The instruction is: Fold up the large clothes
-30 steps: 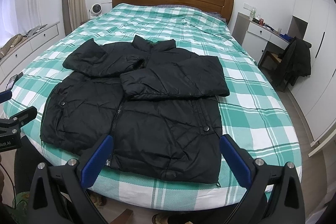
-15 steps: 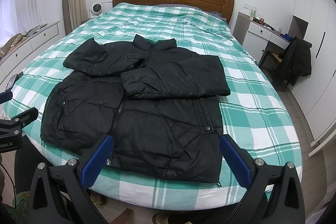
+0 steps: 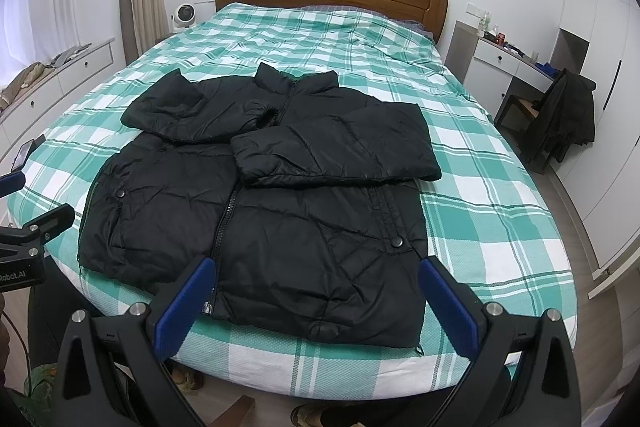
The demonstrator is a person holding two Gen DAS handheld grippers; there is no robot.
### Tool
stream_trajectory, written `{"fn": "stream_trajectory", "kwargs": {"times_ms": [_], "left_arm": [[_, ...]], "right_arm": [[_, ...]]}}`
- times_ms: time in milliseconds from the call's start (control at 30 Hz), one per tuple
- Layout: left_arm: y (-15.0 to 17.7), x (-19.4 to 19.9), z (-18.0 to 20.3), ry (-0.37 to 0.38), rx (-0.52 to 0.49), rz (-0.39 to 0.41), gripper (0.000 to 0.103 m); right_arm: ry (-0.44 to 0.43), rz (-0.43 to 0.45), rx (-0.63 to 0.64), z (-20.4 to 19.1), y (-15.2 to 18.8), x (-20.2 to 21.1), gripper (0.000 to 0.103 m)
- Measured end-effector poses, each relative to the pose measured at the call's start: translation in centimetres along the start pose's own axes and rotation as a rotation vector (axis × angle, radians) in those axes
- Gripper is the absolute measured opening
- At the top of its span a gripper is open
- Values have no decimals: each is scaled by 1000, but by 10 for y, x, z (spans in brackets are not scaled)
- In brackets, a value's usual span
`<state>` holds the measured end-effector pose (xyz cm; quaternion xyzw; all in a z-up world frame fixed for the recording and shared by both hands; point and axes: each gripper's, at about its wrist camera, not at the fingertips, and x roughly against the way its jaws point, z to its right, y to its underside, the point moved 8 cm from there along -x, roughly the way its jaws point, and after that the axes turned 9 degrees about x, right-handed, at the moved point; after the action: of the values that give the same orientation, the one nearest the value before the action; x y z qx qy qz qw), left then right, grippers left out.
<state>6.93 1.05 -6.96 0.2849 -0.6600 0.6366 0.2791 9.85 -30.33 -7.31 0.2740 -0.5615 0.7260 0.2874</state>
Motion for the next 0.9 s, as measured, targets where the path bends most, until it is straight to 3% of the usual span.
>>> {"fn": "stream_trajectory", "kwargs": {"times_ms": [900], "left_arm": [[2, -1, 2, -3, -3, 3, 103]], "right_arm": [[-5, -7, 4, -3, 0, -1, 103]]}}
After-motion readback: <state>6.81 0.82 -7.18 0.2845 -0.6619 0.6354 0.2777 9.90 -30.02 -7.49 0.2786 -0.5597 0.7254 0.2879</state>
